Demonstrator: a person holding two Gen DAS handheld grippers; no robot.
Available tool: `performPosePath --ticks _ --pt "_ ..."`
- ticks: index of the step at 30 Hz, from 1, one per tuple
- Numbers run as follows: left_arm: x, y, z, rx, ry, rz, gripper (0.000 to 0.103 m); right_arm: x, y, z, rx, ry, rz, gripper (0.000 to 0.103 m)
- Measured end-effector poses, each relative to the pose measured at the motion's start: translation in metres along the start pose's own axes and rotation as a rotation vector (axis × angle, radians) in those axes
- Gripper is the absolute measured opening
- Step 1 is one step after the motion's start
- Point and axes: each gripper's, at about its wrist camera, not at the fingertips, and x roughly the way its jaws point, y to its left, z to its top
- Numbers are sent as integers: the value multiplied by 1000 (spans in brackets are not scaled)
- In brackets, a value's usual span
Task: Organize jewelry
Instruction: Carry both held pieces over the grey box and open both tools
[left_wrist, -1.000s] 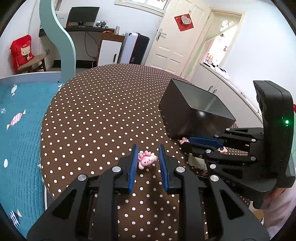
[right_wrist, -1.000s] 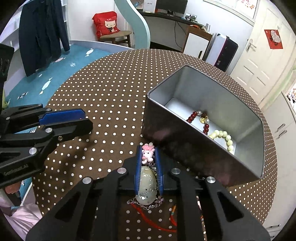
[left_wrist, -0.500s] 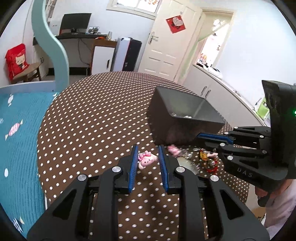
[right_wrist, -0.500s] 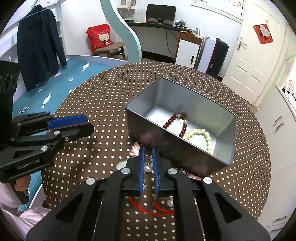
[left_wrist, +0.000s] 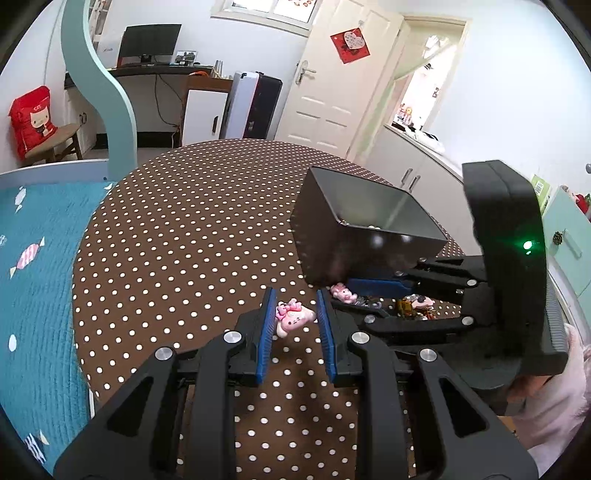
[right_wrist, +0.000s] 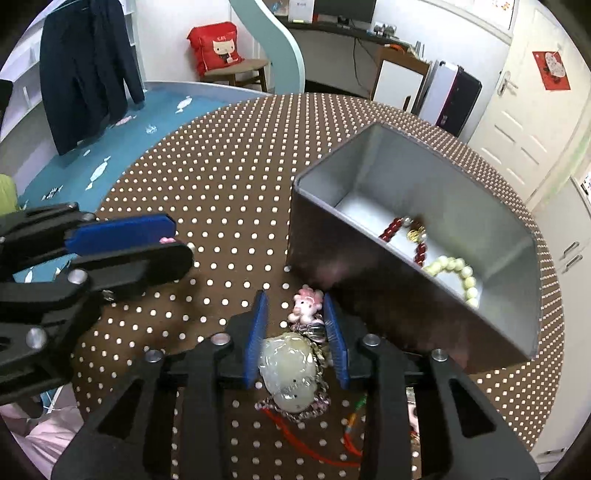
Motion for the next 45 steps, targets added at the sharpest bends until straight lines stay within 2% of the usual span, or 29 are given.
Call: performPosePath --ticks 1,2,7,18,27,34,39,45 --pt "0 2 -1 -3 2 1 22 0 0 0 2 2 7 16" --pt "0 4 -1 -6 3 1 22 0 -1 0 2 7 -1 15" --pt "1 6 0 -17 1 -7 22 -9 -13 0 48 -14 19 15" --pt "-4 -8 17 6 -35 -32 22 -62 -41 -2 116 -153 59 15" --pt "-8 -32 51 58 -110 -71 22 -93 -70 -2 154 -254 9 15" --pt "8 -55 85 94 -143 -130 22 -89 -92 -4 195 -249 -48 15" --pt "36 -71 97 118 -111 -137 22 -76 -99 -6 215 -216 -66 16" --pt "62 -72 99 115 -65 -126 22 -78 -111 -7 232 -225 -93 37"
